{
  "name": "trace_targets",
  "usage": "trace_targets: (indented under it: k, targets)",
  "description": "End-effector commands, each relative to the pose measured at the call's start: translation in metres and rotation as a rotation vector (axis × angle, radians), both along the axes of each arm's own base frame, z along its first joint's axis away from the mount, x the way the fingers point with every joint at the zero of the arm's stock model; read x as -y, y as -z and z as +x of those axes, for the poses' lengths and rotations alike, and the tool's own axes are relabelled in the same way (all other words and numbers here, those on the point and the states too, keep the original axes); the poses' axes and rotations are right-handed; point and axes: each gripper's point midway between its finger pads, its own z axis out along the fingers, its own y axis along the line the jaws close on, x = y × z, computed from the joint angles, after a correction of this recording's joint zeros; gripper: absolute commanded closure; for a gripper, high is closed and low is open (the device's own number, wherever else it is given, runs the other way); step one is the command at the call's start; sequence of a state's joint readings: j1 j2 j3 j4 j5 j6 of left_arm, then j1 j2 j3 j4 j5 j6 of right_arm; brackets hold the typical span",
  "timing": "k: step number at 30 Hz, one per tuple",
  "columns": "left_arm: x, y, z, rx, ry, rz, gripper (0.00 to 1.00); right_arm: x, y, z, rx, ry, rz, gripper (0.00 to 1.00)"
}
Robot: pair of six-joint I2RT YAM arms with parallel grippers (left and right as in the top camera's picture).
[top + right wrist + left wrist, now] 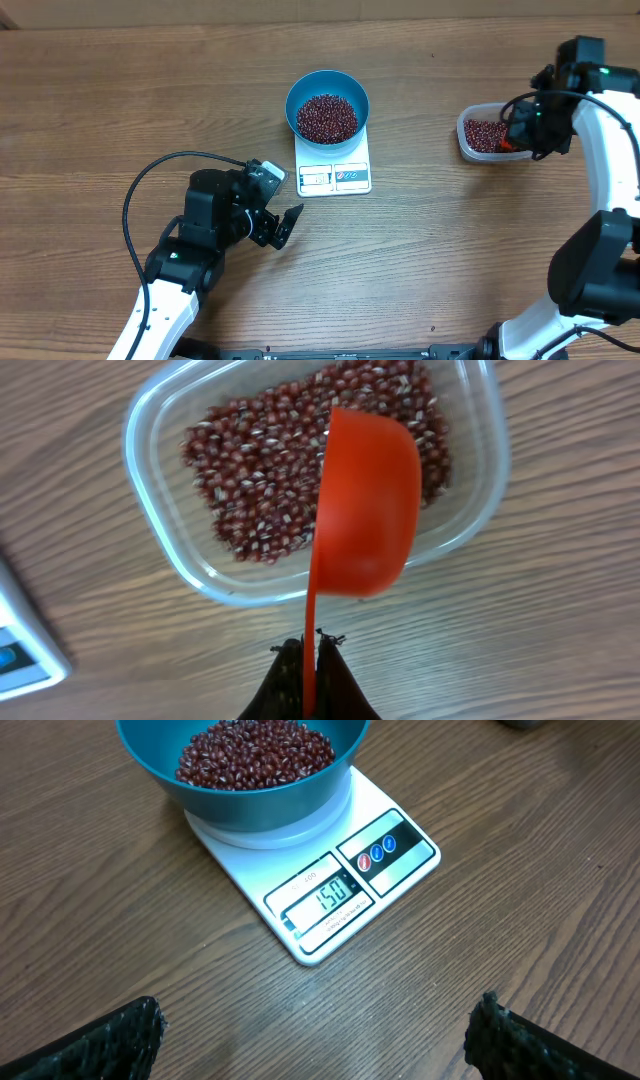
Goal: Scoop item into bowl and weigh 150g on scale
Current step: 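Move the empty red scoop with the right gripper back to the bean tub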
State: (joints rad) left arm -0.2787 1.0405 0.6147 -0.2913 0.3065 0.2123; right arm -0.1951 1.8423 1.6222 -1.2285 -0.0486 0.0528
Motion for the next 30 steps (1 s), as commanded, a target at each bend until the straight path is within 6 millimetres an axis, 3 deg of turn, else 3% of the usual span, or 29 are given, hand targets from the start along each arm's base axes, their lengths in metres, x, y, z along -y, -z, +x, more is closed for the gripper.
trace_targets:
  k: [1, 15, 24, 30]
  targets:
    - [-0.001, 0.001, 0.001, -0.007, -0.012, -0.004, 0.00, 0.008, -0.010, 0.006, 0.025, 0.029, -0.162, 0.96]
    - [-0.001, 0.001, 0.001, -0.007, -0.012, -0.004, 0.00, -0.003, -0.027, 0.008, 0.025, -0.004, -0.515, 0.96]
    - [-0.001, 0.001, 0.001, -0.007, -0.012, -0.004, 0.00, -0.014, -0.023, 0.009, 0.033, 0.003, -0.454, 0.96]
    - [-0.001, 0.001, 0.001, -0.007, -0.012, -0.004, 0.00, -0.039, -0.012, 0.016, 0.062, 0.059, -0.196, 0.96]
